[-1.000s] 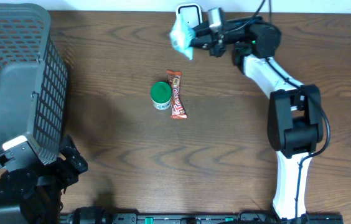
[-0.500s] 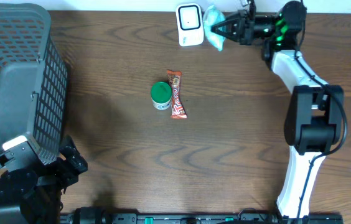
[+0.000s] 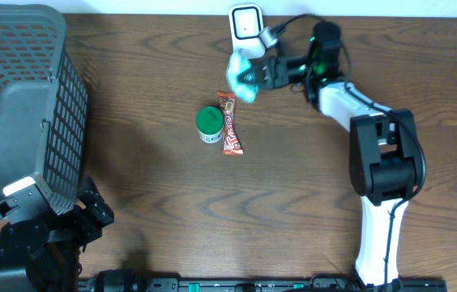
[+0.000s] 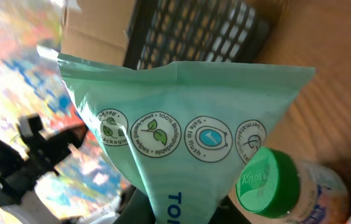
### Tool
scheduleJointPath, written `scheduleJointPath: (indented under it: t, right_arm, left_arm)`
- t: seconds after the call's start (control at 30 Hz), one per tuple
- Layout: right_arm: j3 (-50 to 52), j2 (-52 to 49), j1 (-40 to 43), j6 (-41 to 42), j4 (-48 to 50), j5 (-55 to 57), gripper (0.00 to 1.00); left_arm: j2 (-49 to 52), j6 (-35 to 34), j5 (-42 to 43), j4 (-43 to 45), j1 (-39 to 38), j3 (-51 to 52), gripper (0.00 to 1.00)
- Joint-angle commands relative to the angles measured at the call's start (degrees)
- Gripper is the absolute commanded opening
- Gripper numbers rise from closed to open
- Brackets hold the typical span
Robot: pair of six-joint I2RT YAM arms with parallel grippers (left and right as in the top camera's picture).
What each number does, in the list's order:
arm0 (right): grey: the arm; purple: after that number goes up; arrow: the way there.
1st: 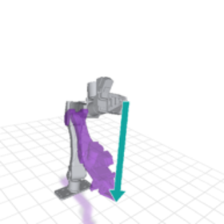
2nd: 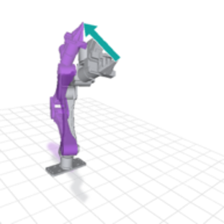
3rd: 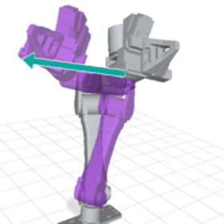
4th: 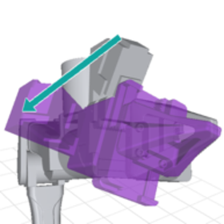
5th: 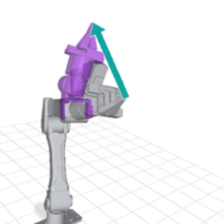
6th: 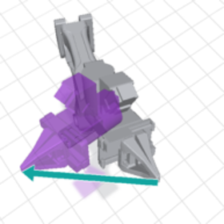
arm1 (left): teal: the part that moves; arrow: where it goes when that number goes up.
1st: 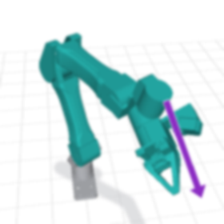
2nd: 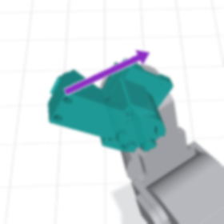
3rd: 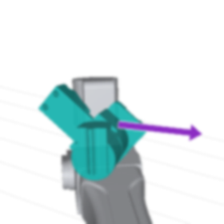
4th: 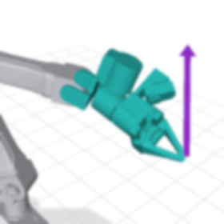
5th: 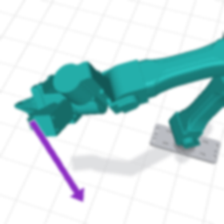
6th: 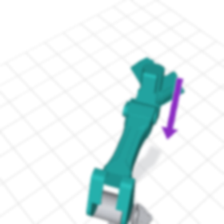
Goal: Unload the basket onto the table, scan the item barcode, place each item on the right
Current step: 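Hold the wipes pack in front of the scanner with the right gripper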
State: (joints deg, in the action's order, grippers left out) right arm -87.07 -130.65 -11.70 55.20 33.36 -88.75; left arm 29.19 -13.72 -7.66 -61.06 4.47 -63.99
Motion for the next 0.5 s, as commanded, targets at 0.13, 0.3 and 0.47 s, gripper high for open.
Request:
scheduleJointPath:
  t: [0.13,0.3,0.47]
  right_arm:
    - [1.66,0.63,0.44,-10.05,0.5,8.55,0.01]
    - [1.66,0.63,-0.52,-10.14,-7.82,26.29,0.01]
    - [1.66,0.7,-5.01,-17.66,-23.47,39.63,0.01]
  left_arm:
    - [-0.13,0.04,-0.48,0.2,0.28,0.02,0.98]
    - [-0.13,0.04,-0.48,0.2,0.28,0.02,0.98]
    - [-0.13,0.04,-0.48,0.2,0.28,0.02,0.98]
